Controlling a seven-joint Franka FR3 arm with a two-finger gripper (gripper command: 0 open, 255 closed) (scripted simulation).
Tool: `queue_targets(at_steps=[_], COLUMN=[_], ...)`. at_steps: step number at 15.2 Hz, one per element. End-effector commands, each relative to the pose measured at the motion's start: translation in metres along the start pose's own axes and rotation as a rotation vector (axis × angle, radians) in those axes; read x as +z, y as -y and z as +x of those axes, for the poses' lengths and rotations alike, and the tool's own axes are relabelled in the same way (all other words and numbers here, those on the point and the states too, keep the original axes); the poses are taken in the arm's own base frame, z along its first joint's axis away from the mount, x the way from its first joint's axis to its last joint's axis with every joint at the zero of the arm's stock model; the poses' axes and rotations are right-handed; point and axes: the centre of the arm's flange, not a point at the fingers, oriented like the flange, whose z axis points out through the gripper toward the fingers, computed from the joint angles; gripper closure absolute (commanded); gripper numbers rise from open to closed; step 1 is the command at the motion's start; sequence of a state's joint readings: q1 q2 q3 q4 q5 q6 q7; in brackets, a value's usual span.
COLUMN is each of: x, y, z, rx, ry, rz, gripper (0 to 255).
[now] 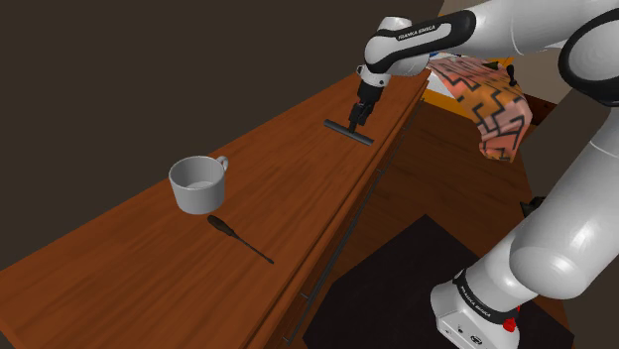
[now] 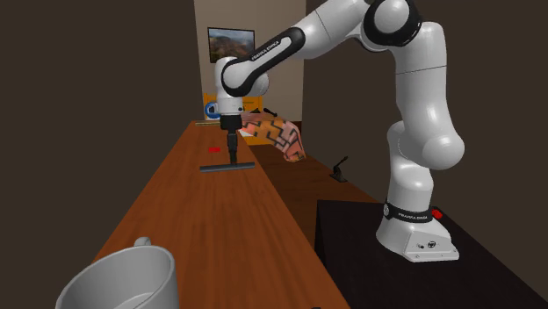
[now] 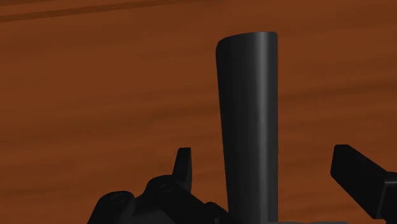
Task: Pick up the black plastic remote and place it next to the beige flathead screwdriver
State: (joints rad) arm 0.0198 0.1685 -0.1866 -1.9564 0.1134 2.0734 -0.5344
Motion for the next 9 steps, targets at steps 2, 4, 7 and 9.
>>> queue_targets(at_steps=[2,4,7,9], x=[0.0195,0.0195,0.0195,0.0195], y=[-0.0002,-0.0002,-0.0002,-0.0002], z=[0.0016,0.0016,0.0016,0.0016], rx=[0.000,0.000,0.000,0.000], ry=[0.000,0.000,0.000,0.000], rz=[0.000,0.000,0.000,0.000], gripper=[0,0,0,0])
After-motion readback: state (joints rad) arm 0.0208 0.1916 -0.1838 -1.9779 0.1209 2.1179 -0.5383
